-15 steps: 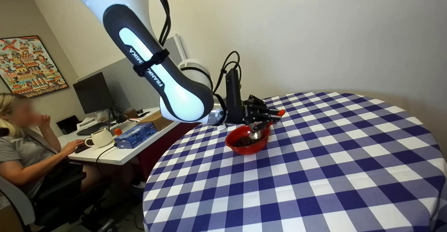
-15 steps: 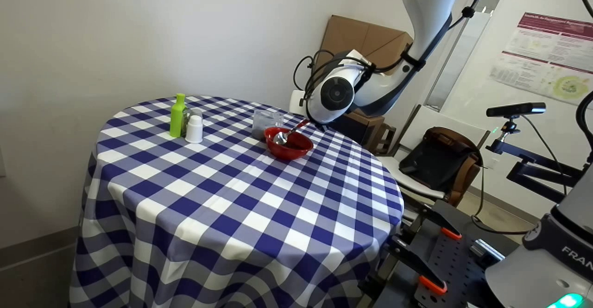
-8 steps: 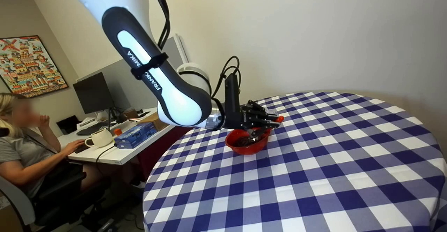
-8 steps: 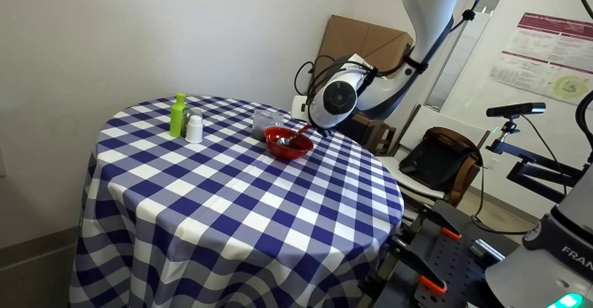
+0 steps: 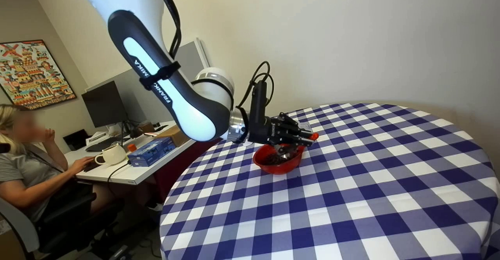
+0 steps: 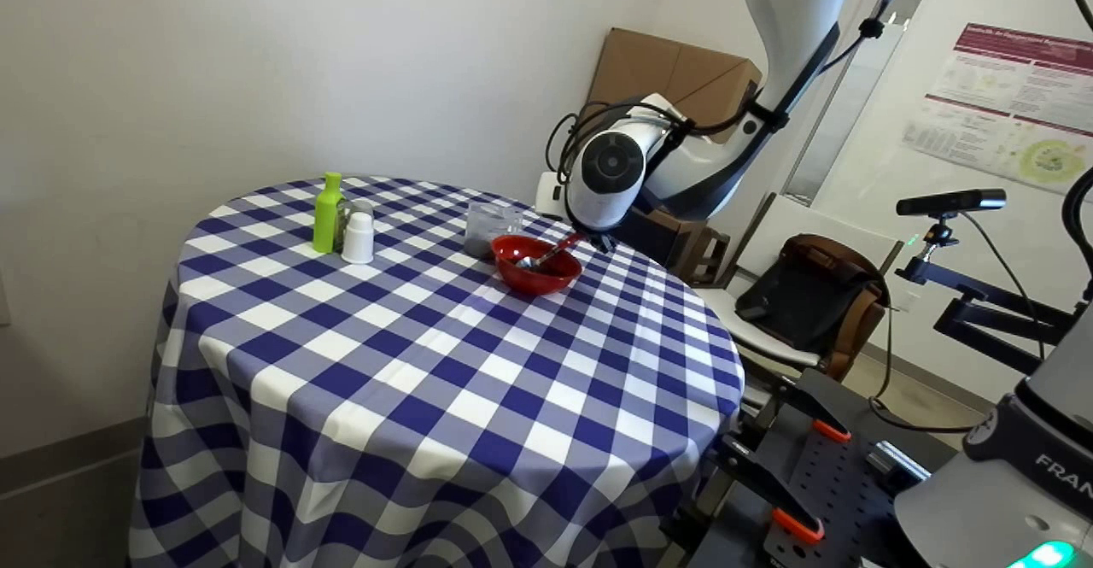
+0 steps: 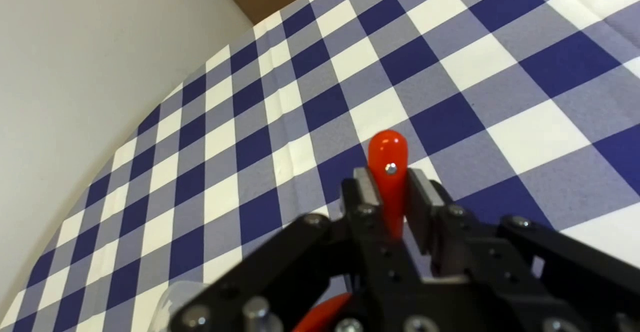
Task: Put some of the contents of the orange bowl into the clear cup using the orange spoon
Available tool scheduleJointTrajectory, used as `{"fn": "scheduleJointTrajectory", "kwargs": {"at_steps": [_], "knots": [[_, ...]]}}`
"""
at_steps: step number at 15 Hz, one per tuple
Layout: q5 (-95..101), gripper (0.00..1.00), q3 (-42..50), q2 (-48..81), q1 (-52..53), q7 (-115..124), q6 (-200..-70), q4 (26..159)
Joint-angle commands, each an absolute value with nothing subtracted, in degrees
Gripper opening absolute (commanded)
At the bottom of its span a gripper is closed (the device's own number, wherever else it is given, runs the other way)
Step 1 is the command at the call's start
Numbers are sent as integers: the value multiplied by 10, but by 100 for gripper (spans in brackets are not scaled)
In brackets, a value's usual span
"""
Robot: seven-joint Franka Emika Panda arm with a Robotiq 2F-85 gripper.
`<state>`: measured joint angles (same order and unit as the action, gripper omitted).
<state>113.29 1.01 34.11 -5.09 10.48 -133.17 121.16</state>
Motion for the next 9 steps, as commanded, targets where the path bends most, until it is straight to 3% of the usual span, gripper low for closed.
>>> {"fn": "scheduleJointTrajectory", "kwargs": {"at_steps": [1, 9], "knots": [[1055, 5, 2, 327, -56, 35, -1327, 1217], [926, 5, -3, 310, -53, -66, -1332, 1216]]}}
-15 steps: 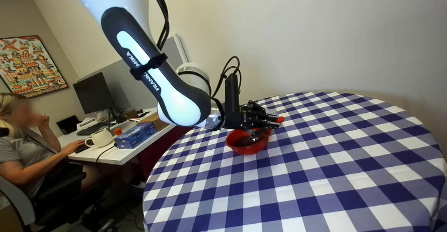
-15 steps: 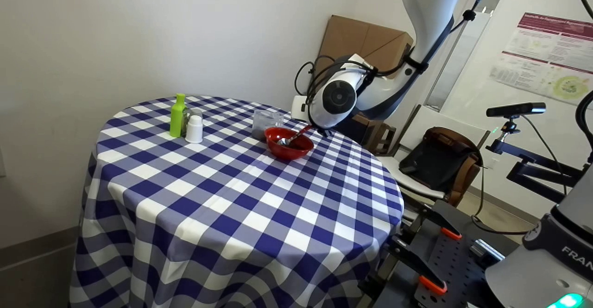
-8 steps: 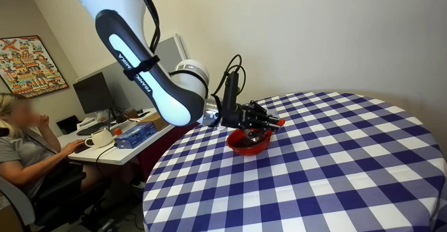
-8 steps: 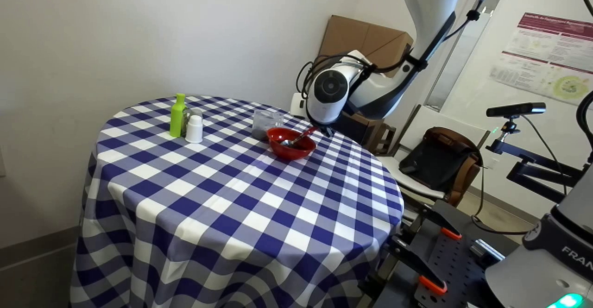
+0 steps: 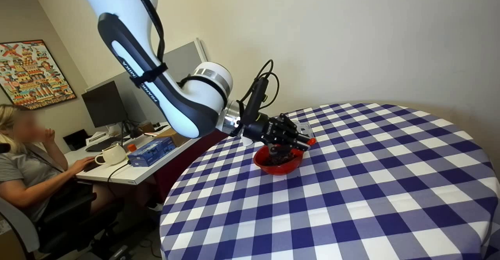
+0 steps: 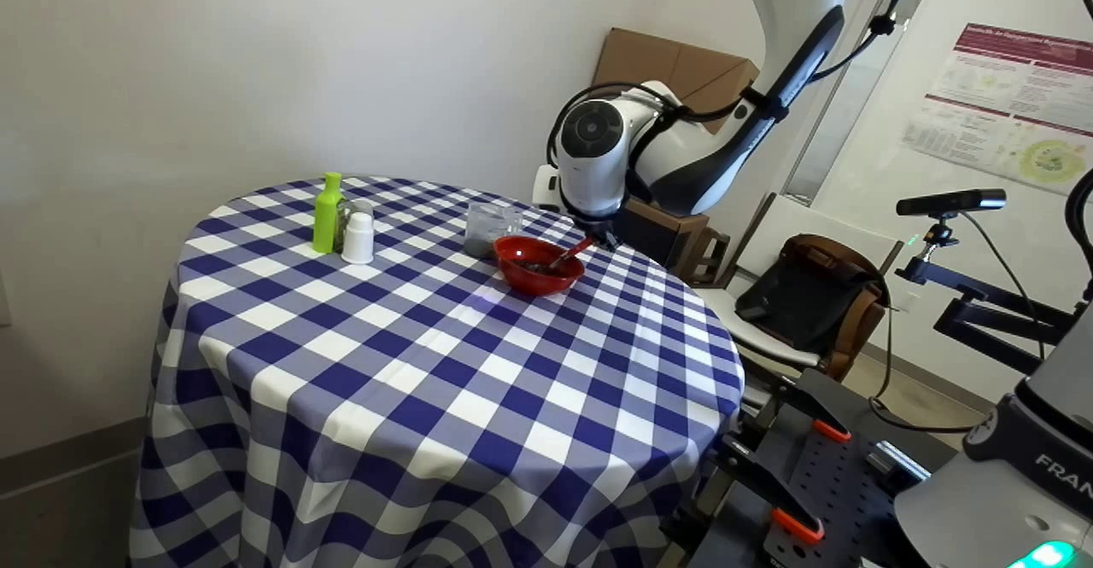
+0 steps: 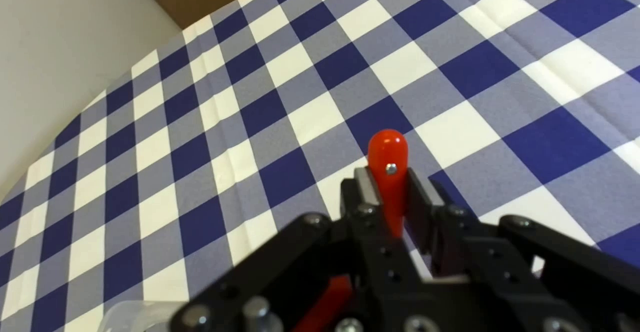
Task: Put some of the contents of the orange bowl into the clear cup using the orange spoon
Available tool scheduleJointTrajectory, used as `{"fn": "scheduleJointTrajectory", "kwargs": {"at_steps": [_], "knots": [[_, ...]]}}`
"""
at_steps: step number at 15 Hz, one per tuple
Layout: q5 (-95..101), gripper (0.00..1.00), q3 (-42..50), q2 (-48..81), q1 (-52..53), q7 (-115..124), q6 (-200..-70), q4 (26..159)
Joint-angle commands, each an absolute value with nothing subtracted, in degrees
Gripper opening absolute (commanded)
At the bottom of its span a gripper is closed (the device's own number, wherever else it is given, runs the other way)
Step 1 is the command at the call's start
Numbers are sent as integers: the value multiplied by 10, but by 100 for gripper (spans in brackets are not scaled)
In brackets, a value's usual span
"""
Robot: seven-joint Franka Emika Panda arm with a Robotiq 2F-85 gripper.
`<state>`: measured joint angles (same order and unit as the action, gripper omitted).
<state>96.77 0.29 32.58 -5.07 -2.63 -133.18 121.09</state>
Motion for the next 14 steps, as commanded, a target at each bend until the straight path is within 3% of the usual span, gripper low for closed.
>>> {"fn": "scheduleJointTrajectory", "kwargs": {"at_steps": [1, 14], "knots": [[912, 5, -4, 306, -53, -76, -1332, 1218], [777, 5, 4, 274, -70, -152, -1340, 1228]]}}
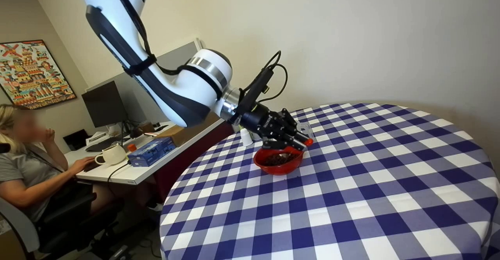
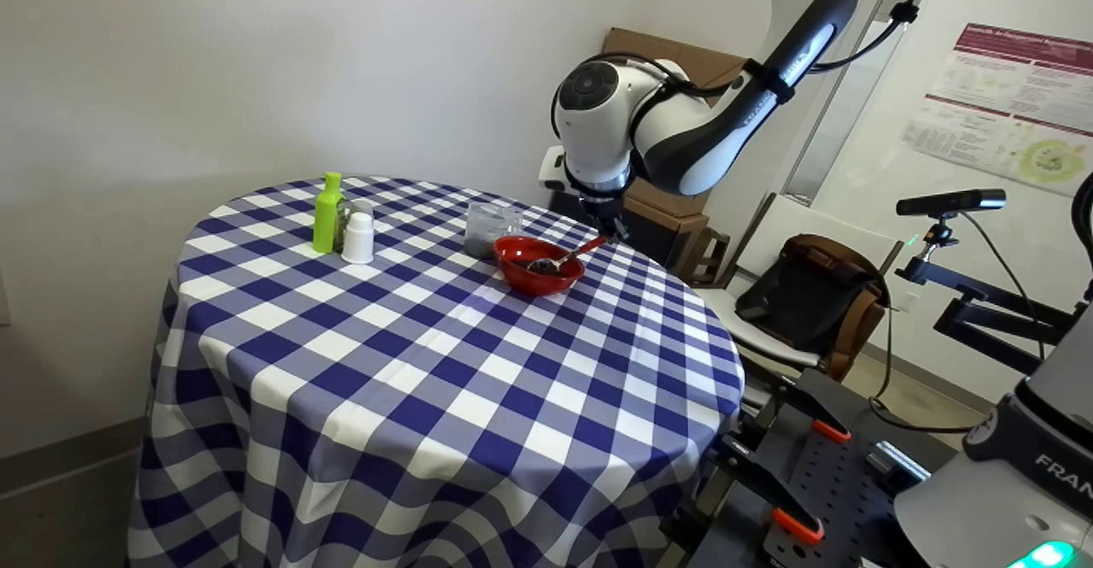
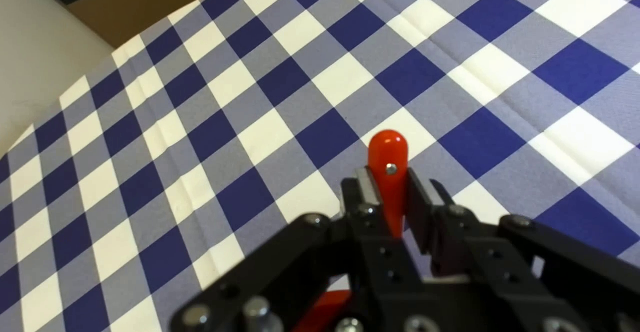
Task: Put some of the contents of the orange bowl into the clear cup using the orange spoon
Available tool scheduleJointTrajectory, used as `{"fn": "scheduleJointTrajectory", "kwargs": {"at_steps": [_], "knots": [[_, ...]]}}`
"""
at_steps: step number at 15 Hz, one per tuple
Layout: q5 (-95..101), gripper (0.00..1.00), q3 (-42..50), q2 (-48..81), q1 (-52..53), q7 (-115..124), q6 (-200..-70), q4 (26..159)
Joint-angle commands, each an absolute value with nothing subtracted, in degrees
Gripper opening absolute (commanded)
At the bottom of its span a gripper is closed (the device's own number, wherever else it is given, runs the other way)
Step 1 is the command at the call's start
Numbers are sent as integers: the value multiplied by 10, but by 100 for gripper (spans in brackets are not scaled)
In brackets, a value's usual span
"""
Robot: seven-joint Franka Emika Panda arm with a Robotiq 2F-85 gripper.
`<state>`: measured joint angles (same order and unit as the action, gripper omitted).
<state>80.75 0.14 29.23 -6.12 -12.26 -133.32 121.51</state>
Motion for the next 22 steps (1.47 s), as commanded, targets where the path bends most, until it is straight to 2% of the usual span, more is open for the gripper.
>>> {"fn": "scheduleJointTrajectory", "kwargs": {"at_steps": [1, 16, 22], "knots": [[764, 5, 5, 274, -74, -159, -1339, 1228], [671, 5, 8, 268, -82, -200, -1331, 1227], [568, 5, -7, 275, -78, -260, -1301, 1219]]}}
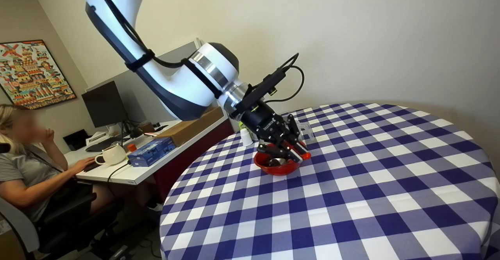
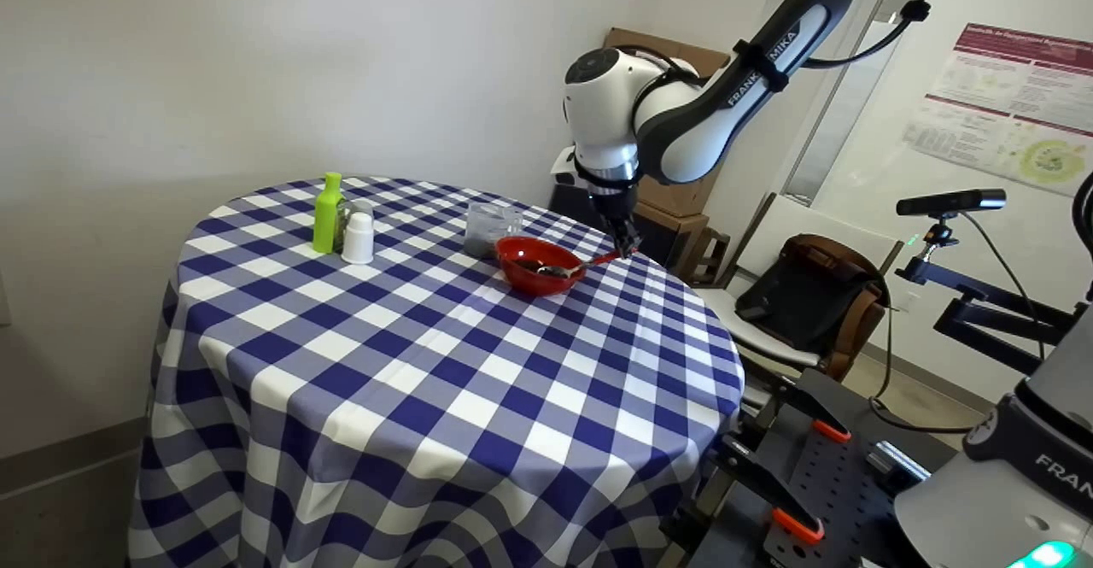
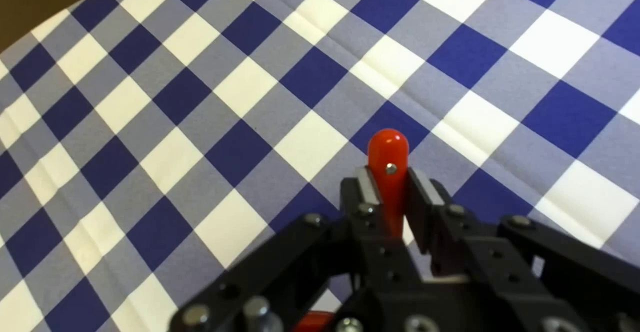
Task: Put some of the contents of the orange bowl into the clear cup using the orange spoon
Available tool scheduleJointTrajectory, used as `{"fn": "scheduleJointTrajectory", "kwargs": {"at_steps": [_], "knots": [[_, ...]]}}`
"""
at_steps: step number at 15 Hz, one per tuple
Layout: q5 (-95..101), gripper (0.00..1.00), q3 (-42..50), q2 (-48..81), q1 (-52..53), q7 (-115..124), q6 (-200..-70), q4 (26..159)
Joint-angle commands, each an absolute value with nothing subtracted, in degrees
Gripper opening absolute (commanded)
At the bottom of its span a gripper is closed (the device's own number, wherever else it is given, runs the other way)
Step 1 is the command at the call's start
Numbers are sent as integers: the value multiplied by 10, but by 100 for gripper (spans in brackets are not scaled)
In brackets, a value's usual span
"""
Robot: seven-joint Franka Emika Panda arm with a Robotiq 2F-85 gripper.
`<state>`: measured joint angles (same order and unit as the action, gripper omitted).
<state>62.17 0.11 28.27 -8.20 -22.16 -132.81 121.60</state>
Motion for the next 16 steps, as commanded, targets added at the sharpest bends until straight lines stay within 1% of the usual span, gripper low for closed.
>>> {"fn": "scheduleJointTrajectory", "kwargs": {"at_steps": [1, 8, 16], "knots": [[549, 5, -9, 277, -76, -265, -1293, 1215], [442, 5, -12, 292, -68, -291, -1234, 1174], [363, 5, -2, 323, -72, -314, -1159, 1087]]}}
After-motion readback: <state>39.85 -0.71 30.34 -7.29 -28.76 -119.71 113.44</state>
